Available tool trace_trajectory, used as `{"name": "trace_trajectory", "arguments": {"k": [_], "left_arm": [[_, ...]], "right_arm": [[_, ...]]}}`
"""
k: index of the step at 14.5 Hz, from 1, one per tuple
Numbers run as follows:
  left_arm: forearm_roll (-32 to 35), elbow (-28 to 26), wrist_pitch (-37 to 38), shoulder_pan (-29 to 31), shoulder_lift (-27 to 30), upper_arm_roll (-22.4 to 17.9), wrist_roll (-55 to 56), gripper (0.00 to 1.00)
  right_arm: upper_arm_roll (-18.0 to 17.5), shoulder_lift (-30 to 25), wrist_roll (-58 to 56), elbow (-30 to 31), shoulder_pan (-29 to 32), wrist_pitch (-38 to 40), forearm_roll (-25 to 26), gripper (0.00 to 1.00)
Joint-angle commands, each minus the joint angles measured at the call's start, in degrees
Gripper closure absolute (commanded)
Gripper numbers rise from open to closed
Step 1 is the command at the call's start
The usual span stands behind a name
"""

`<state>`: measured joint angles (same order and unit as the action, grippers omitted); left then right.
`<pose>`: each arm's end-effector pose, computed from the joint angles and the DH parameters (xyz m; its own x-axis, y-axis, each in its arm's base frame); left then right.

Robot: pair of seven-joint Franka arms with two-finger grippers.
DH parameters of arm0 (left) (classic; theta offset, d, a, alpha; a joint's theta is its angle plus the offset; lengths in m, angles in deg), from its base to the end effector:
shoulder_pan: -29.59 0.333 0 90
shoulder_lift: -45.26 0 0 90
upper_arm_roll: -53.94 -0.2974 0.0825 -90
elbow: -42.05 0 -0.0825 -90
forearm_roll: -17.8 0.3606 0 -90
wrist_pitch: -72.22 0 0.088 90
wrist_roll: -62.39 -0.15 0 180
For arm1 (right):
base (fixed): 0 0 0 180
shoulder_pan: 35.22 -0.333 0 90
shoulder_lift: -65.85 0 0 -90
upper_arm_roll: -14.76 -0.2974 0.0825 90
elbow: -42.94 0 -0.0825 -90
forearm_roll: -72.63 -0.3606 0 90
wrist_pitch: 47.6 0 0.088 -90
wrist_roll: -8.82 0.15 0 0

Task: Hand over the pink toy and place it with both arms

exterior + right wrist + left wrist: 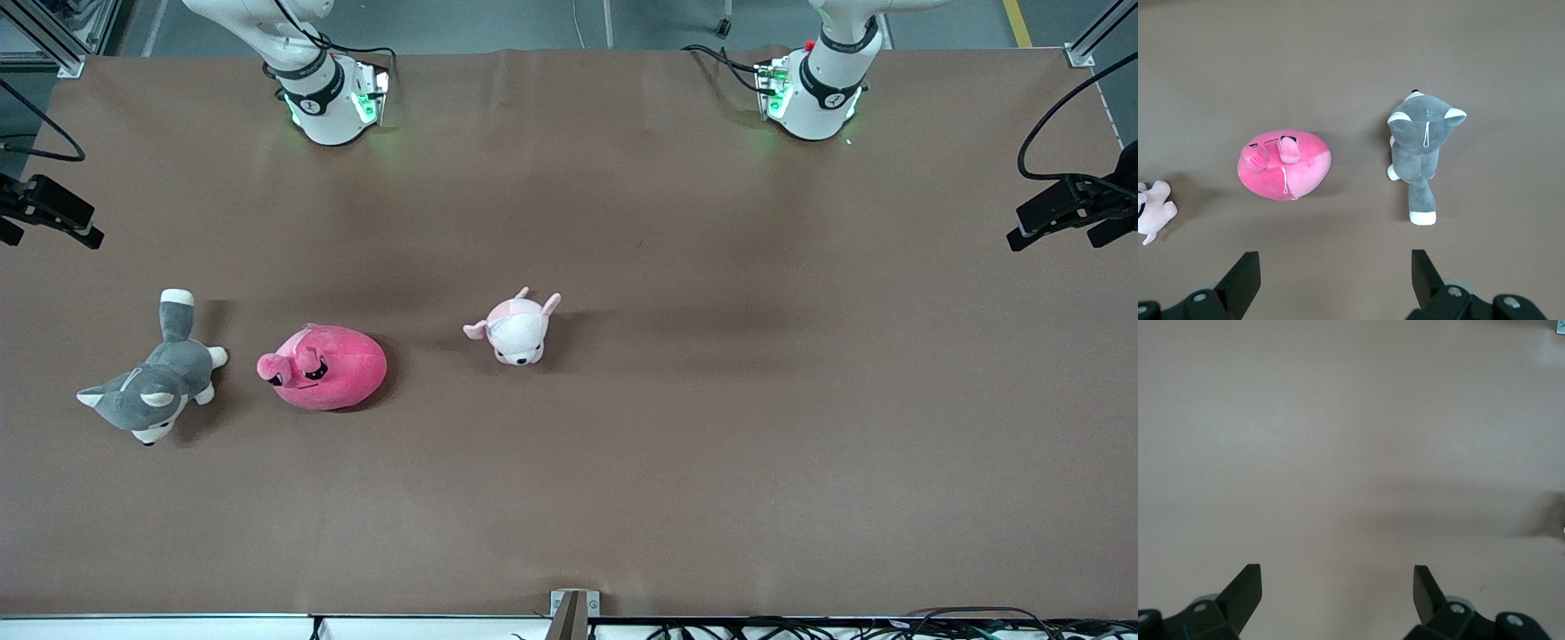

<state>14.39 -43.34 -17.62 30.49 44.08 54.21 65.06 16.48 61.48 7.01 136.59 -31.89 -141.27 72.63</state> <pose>0.5401 -0.0030 0.5881 0.9969 0.0573 0.0542 0.0539 -0.9966 0.0621 0.5163 -0.0461 0.5800 0.9955 -0.0563 0.0765 -0.0565 -0.9984 0.0001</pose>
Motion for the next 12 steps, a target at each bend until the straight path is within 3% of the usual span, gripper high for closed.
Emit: {"name": "trace_trajectory", "arguments": {"k": [1,12], "left_arm": [[0.7,0.9,0.6,-0.4,0.1,-0.3,0.1,0.00],[0.7,0.9,0.6,-0.3,0.4,-0.1,-0.3,0.00]], "right_arm": [[0.0,-2.6,-0.5,3.0,0.1,-0.8,0.1,0.00],[0.0,-2.4,-0.4,2.9,0.0,-0.6,0.1,0.00]]}}
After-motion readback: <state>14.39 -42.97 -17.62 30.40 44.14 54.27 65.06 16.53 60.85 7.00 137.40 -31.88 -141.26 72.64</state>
